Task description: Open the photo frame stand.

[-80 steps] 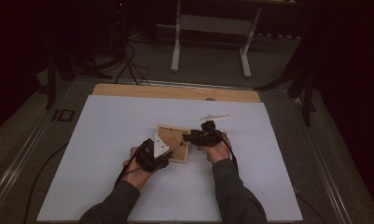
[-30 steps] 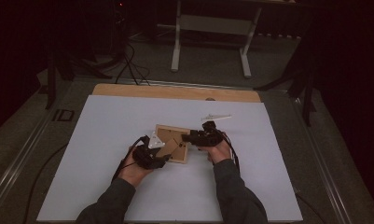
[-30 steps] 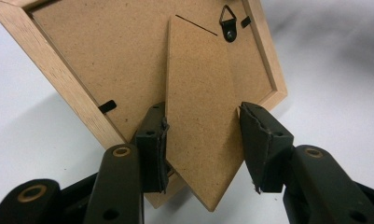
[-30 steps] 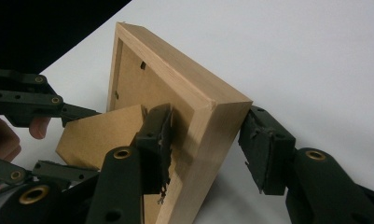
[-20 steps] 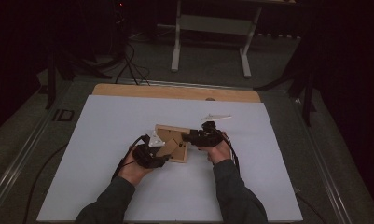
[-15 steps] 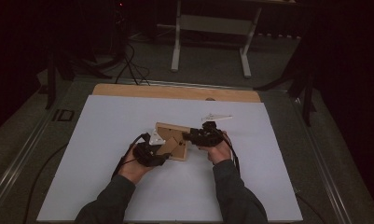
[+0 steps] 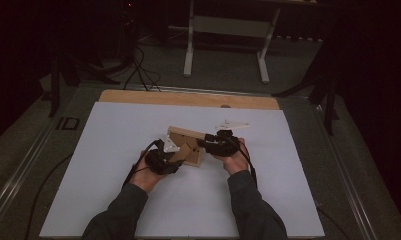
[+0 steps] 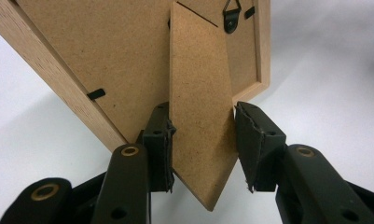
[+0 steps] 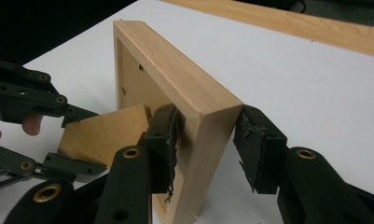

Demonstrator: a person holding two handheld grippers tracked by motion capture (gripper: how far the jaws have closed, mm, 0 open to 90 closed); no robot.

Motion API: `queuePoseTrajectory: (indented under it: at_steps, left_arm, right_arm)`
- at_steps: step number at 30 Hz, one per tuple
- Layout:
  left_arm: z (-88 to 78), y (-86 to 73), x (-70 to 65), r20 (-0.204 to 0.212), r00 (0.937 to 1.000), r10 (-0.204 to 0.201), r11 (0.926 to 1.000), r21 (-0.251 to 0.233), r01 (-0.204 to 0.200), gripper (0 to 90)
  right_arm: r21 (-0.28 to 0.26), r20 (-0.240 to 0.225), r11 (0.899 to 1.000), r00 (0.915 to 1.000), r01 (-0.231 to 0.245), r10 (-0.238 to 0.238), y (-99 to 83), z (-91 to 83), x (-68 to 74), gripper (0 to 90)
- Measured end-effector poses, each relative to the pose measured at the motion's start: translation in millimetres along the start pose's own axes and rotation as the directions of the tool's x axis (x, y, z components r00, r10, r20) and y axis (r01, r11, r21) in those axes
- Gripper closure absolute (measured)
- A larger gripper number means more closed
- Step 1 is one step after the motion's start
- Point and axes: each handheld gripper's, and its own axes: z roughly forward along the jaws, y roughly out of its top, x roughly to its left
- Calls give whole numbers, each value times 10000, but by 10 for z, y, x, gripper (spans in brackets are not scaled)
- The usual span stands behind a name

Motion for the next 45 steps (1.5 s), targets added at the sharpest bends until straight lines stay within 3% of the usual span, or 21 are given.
queuePoseTrajectory:
  at_steps: [11, 20, 28, 34, 45]
  left_arm:
    - [87, 40, 28, -177, 9998, 72, 10000, -50, -73, 598]
    - [118, 35, 9, -311, 9995, 67, 10000, -1, -67, 596]
    - [84, -13, 23, 70, 9996, -263, 9996, -99, 264, 570]
    - [39, -19, 16, 155, 9996, -229, 9996, -180, 232, 571]
    - [7, -107, 17, 169, 9994, -312, 9994, -170, 315, 694]
  right_arm:
    - [-257, 362, 9993, 9990, 258, -248, 21, -31, 0, 594]
    - [-245, 387, 9988, 9983, 434, -424, 13, -48, 11, 593]
    - [-295, 149, 9980, 9983, 563, -559, -43, -74, 50, 580]
    - [-304, 59, 9967, 9972, 747, -746, -73, -101, 103, 574]
    - [-235, -210, 9954, 9954, 933, -937, -145, -136, 205, 547]
